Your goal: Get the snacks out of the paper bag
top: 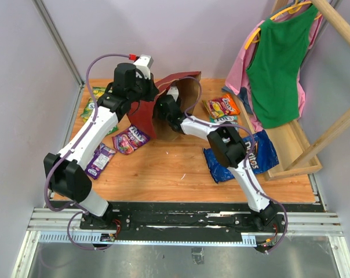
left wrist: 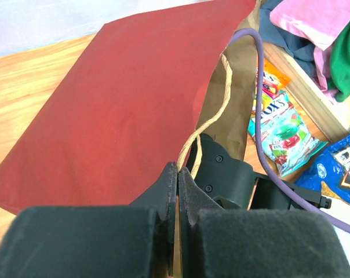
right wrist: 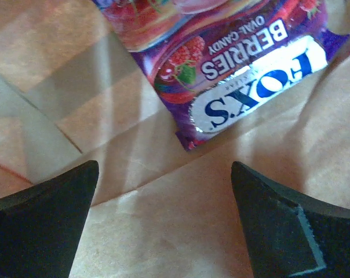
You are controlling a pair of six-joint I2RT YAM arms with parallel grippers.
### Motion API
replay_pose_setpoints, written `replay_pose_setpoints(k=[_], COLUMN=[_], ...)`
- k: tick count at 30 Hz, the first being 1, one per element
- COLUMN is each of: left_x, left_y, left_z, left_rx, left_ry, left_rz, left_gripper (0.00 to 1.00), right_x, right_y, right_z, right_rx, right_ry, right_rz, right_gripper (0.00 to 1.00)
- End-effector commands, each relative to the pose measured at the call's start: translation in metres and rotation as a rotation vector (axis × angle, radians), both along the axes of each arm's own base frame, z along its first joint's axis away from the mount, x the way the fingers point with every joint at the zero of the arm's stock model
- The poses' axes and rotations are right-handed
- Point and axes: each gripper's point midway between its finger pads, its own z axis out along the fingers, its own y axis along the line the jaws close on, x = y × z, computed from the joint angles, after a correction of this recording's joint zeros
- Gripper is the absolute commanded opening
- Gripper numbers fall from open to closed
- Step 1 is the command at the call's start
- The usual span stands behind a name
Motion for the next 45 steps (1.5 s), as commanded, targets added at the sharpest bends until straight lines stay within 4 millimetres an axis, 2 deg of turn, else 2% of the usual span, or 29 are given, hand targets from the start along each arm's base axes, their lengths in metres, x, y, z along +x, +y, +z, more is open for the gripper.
replay_pose_setpoints(k=[1, 5, 11, 20, 22, 26, 29, 30, 34, 35, 36, 45], left_x=[-0.005, -0.006, -0.008, -0.008, -0.008, -0.009, -0.010, -0.010, -0.011, -0.010, -0.011, -0.008], left_y=[0.003, -0.003, -0.006, -0.007, -0.007, -0.007, -0.006, -0.005, -0.003, -0.003, -0.003, 0.002], left_z=[0.030, 0.032, 0.033, 0.031, 0.030, 0.033, 0.033, 0.033, 0.032, 0.033, 0.032, 0.028], left_rx=[-0.030, -0.057, -0.074, -0.076, -0.076, -0.072, -0.070, -0.069, -0.063, -0.063, -0.062, -0.041], left_ry=[-0.062, -0.058, -0.058, -0.054, -0.053, -0.059, -0.059, -0.062, -0.061, -0.063, -0.061, -0.060], left_rz=[0.000, -0.023, -0.039, -0.046, -0.046, -0.046, -0.044, -0.043, -0.036, -0.035, -0.034, -0.009], left_gripper=[0.01, 0.01, 0.01, 0.01, 0.01, 0.01, 0.01, 0.01, 0.01, 0.01, 0.01, 0.01], right_x=[0.003, 0.001, -0.004, 0.010, 0.012, 0.018, 0.019, 0.019, 0.018, 0.018, 0.017, -0.006], right_y=[-0.033, -0.041, -0.033, -0.035, -0.034, -0.031, -0.030, -0.030, -0.030, -0.030, -0.031, -0.049], right_z=[-0.001, -0.015, -0.033, -0.050, -0.054, -0.056, -0.054, -0.052, -0.039, -0.027, -0.021, 0.028], right_rx=[-0.102, -0.129, -0.004, -0.093, -0.108, -0.096, -0.091, -0.089, -0.060, -0.035, -0.020, 0.065], right_ry=[0.009, 0.062, 0.192, 0.197, 0.195, 0.196, 0.192, 0.189, 0.151, 0.127, 0.112, 0.041], right_rz=[-0.090, -0.134, -0.209, -0.267, -0.264, -0.249, -0.237, -0.234, -0.218, -0.218, -0.218, -0.220], right_gripper=[0.98, 0.98, 0.98, 1.00, 0.97, 0.81, 0.65, 0.58, 0.19, 0.08, 0.02, 0.01])
